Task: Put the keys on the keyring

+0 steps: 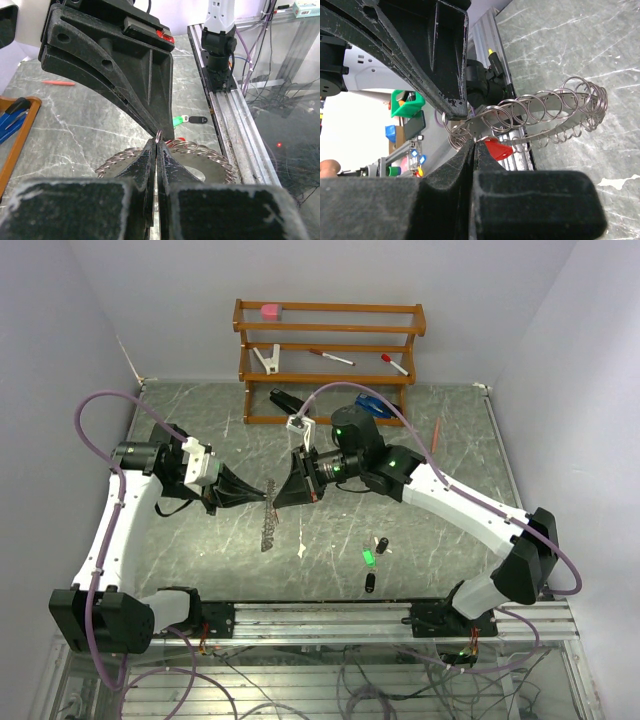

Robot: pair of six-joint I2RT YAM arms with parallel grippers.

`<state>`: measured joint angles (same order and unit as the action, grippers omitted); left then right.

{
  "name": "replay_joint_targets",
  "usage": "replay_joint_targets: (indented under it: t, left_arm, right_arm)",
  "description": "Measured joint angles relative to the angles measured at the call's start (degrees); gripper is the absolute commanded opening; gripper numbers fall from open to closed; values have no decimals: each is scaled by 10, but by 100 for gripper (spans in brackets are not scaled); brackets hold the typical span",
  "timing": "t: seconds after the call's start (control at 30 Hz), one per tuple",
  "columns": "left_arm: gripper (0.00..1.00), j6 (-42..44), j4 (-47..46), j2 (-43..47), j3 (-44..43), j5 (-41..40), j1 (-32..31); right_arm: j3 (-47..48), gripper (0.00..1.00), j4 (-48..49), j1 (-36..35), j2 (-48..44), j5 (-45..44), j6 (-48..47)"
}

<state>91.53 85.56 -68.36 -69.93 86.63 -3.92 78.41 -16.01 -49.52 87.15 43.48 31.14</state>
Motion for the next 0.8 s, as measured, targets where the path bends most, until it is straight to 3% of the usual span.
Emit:
replay_joint_targets:
  t: [0.8]
  left_arm:
    - [7,0,0,3,0,0,0]
  right_arm:
    - [0,0,3,1,0,-5,0]
